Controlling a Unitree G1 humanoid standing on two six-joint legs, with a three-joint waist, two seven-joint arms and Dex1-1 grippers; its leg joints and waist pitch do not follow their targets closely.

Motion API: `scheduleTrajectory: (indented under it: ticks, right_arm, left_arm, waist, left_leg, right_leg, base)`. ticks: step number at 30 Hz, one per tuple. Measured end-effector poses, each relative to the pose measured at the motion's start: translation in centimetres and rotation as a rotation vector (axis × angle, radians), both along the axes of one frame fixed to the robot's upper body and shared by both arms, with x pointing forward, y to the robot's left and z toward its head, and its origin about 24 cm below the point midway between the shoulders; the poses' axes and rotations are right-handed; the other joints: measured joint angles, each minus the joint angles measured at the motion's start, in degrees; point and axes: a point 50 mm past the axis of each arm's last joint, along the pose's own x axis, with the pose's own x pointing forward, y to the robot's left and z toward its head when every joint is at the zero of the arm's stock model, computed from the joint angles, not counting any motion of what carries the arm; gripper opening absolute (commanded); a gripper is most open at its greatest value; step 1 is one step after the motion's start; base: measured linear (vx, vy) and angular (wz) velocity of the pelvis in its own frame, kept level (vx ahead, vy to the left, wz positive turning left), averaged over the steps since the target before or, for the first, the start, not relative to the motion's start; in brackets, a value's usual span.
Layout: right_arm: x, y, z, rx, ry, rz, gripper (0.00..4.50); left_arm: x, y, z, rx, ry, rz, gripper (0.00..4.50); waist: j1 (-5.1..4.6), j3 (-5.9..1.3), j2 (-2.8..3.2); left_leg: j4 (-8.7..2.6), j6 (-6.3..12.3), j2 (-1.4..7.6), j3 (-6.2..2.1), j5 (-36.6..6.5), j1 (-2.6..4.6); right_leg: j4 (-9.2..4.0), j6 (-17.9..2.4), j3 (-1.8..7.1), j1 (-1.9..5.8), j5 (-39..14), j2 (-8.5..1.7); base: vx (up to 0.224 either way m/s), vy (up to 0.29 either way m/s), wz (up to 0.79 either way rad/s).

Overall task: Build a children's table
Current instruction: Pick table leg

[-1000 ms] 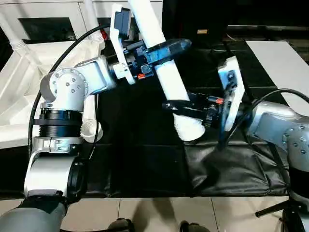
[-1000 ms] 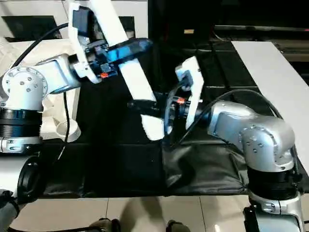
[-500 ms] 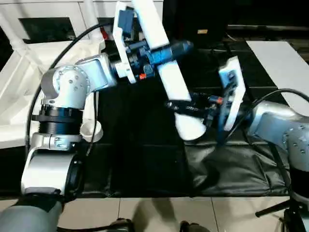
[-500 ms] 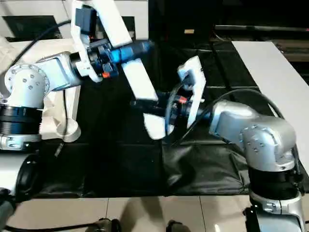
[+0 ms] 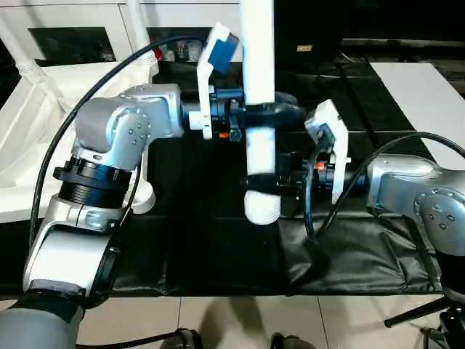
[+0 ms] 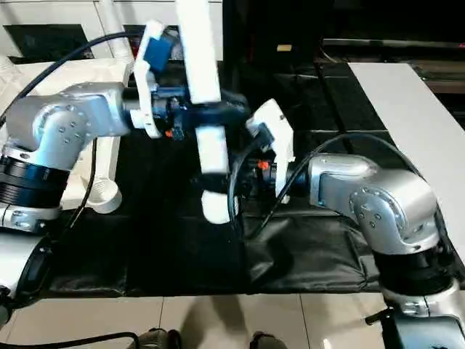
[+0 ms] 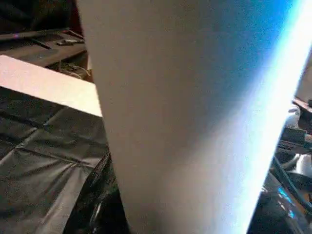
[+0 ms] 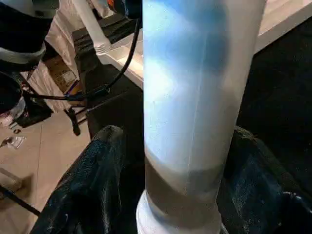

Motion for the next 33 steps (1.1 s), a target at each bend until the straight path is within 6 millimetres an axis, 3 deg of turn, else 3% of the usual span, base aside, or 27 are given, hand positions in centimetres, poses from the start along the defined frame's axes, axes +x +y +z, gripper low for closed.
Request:
scheduleTrajectory:
  ticks: [8,22,23,33]
  right_arm:
    - [0.2,0.4,-0.1,0.004,-0.006,0.004,3.03]
    - [0.3,0.4,-0.1,0.016,-0.013,0.001,1.92]
    - [0.4,0.4,-0.1,0.023,-0.014,0.001,1.87]
    - [0.2,0.6,-0.7,0.068,0.013,-0.006,1.84]
  left_arm:
    - [-0.1,0.3,0.2,0.02,-0.022,-0.002,1.87]
    - [-0.2,0.3,0.3,0.011,-0.022,-0.014,1.86]
    - [-0.3,0.3,0.4,0.011,-0.026,-0.011,2.42]
    - [-0.7,1.1,1.6,-0.031,-0.048,0.021,3.1]
  waist:
    - [0.19,-0.06,-0.05]
    - [0.16,-0.07,-0.05]
    - [0.17,-0.08,-0.04]
    - [0.33,-0.18,-0.19]
  left_leg:
    - [0.3,0.12,0.01,0.0,0.1,0.01]
    - [0.97,0.15,0.02,-0.12,0.3,0.03]
    - [0.98,0.15,0.02,-0.12,0.34,0.03]
    - [1.0,0.16,0.02,-0.15,0.53,0.0]
  right_leg:
    - [0.25,-0.14,0.0,0.05,0.09,-0.03]
    - [0.98,-0.21,0.05,0.05,0.26,-0.08]
    - [0.98,-0.21,0.05,0.05,0.29,-0.08]
    - [0.99,-0.29,0.03,0.06,0.43,-0.08]
  base:
    - [0.0,0.0,0.0]
    - [0.0,0.0,0.0]
    - [0.0,0.0,0.0]
    - [0.0,0.0,0.0]
